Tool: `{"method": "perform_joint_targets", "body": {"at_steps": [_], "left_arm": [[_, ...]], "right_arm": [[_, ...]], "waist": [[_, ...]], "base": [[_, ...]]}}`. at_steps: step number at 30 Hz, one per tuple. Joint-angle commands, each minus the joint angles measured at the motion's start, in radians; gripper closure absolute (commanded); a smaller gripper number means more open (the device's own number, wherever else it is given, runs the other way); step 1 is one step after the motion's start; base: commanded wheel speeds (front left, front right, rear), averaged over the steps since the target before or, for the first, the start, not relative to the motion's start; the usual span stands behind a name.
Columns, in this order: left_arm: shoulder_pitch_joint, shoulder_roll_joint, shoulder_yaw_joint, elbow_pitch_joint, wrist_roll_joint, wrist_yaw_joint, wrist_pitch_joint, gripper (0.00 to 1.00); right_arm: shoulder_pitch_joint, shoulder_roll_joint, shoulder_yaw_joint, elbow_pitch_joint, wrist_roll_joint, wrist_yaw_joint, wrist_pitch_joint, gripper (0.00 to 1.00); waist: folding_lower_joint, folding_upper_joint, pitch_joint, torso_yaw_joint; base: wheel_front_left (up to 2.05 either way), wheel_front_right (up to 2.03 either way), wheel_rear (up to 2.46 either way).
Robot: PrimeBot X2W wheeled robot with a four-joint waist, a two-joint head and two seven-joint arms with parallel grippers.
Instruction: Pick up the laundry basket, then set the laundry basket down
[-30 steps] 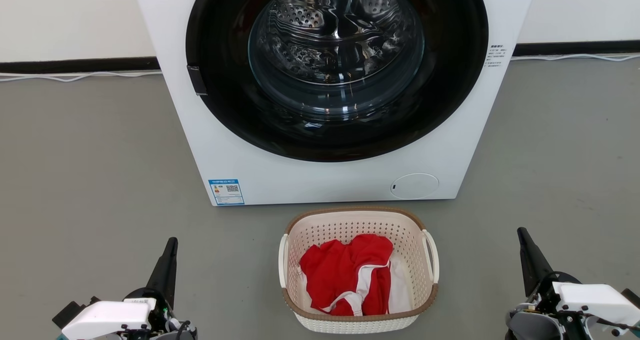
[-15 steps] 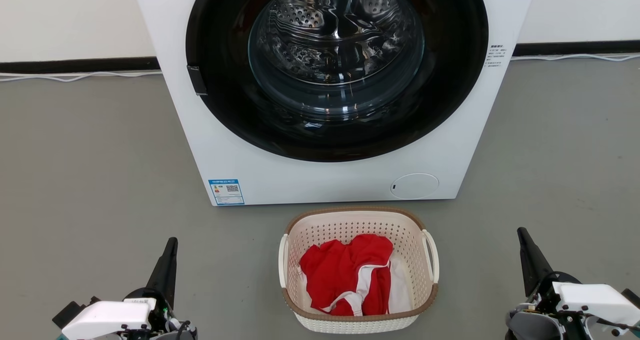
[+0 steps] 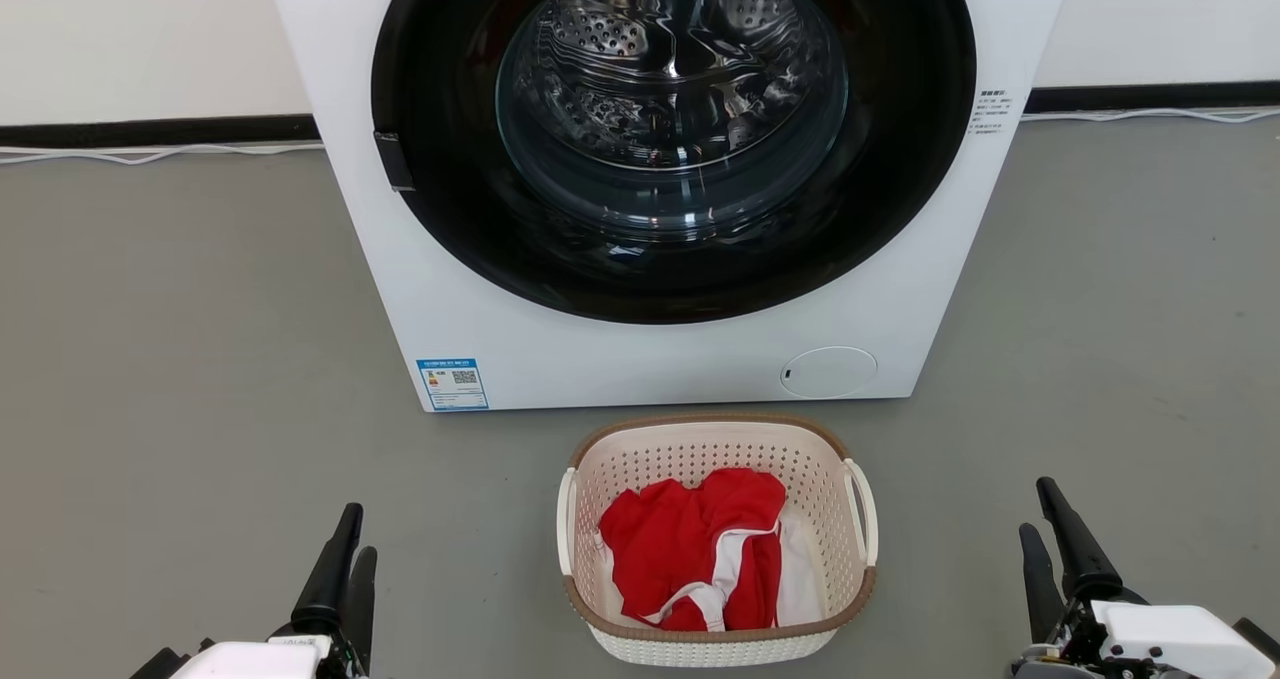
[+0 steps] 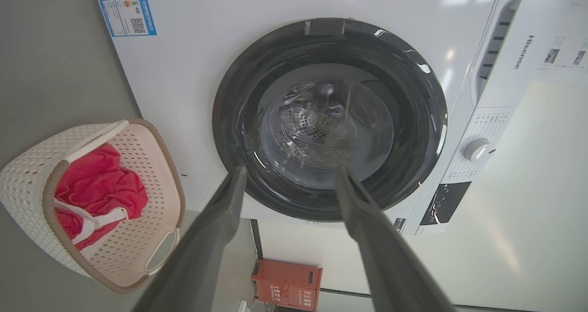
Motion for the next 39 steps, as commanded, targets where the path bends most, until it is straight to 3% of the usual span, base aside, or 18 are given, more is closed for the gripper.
{"method": "perform_joint_targets", "body": {"at_steps": [1, 15, 39], "left_arm": [[-0.033, 0.006, -0.002, -0.025, 0.015, -0.002, -0.008, 0.0], [-0.039, 0.008, -0.023, -0.009, 0.119, 0.001, -0.049, 0.0], [-0.045, 0.011, -0.059, 0.008, 0.448, 0.043, -0.116, 0.0]], "right_arm": [[-0.026, -0.008, 0.006, -0.032, -0.019, 0.001, -0.013, 0.0], [-0.021, -0.01, 0.014, -0.047, -0.212, 0.002, -0.054, 0.0], [-0.019, -0.02, 0.04, -0.063, -0.616, 0.003, -0.122, 0.0]], "waist": [[-0.0002, 0.0, 0.001, 0.0], [-0.0004, 0.0, 0.002, -0.003], [-0.0004, 0.0, -0.004, -0.009]], "base": [[0.0, 0.0, 0.0], [0.0, 0.0, 0.0], [0.0, 0.0, 0.0]]}}
